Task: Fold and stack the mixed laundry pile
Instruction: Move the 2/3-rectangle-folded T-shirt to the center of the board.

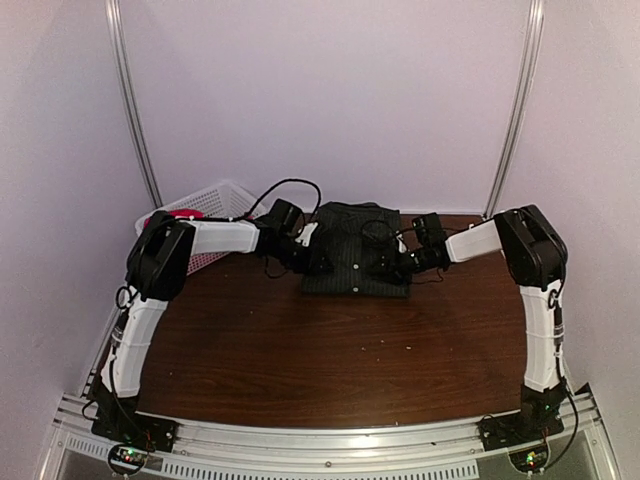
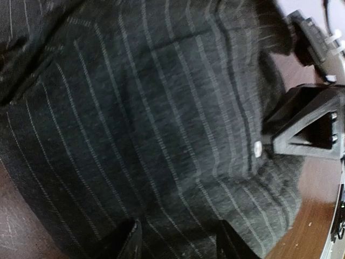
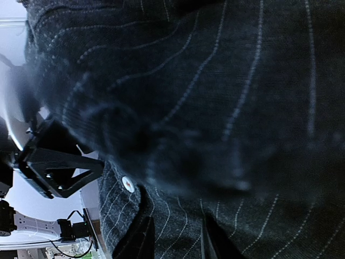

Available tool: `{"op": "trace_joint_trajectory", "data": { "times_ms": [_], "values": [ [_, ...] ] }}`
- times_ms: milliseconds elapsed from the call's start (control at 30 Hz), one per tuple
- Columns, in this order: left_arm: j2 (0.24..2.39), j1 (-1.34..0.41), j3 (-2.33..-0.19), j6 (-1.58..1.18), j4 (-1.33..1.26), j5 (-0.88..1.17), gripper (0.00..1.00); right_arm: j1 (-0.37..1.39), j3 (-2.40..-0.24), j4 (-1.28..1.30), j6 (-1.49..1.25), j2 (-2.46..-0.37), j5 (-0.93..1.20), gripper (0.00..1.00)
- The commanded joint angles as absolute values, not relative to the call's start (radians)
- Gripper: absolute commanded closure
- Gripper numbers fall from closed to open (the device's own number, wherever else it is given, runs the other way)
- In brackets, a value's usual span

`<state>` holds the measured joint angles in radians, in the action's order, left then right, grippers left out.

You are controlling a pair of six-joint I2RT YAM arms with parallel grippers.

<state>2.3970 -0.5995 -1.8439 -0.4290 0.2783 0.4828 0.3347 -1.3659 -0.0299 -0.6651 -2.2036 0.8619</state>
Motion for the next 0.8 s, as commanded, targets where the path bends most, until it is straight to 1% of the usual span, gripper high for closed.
{"op": "trace_joint_trajectory", "data": {
  "times_ms": [0, 100, 167, 367, 433, 467, 533, 600, 667, 767],
  "values": [
    [2.413, -0.592, -1.815, -0.422, 0.271, 0.454, 0.55, 0.341, -1.359, -0.007, -0.643, -2.2, 0.824, 0.68],
    [2.345, -0.628, -1.679, -0.395, 0.271, 0.436, 0.58, 0.362, -1.256, -0.016, -0.632, -2.16, 0.826, 0.67],
    [2.268, -0.657, -1.549, -0.395, 0.241, 0.431, 0.59, 0.382, -1.164, -0.035, -0.641, -2.106, 0.831, 0.67],
    [1.953, -0.742, -1.111, -0.465, 0.129, 0.406, 0.59, 0.483, -0.775, -0.13, -0.76, -1.775, 0.831, 0.65],
    [1.829, -0.761, -1.001, -0.472, 0.117, 0.405, 0.56, 0.516, -0.664, -0.127, -0.799, -1.65, 0.822, 0.63],
    [1.776, -0.768, -0.962, -0.471, 0.126, 0.394, 0.52, 0.525, -0.626, -0.125, -0.815, -1.586, 0.814, 0.62],
    [1.685, -0.772, -0.906, -0.474, 0.137, 0.377, 0.44, 0.531, -0.595, -0.085, -0.812, -1.485, 0.785, 0.6],
    [1.621, -0.771, -0.885, -0.472, 0.155, 0.348, 0.38, 0.531, -0.622, -0.002, -0.768, -1.444, 0.77, 0.59],
    [1.599, -0.77, -0.898, -0.444, 0.174, 0.346, 0.37, 0.534, -0.676, 0.064, -0.709, -1.465, 0.794, 0.61],
    [1.615, -0.77, -0.943, -0.413, 0.194, 0.351, 0.37, 0.56, -0.749, 0.096, -0.664, -1.513, 0.839, 0.65]
  ]
}}
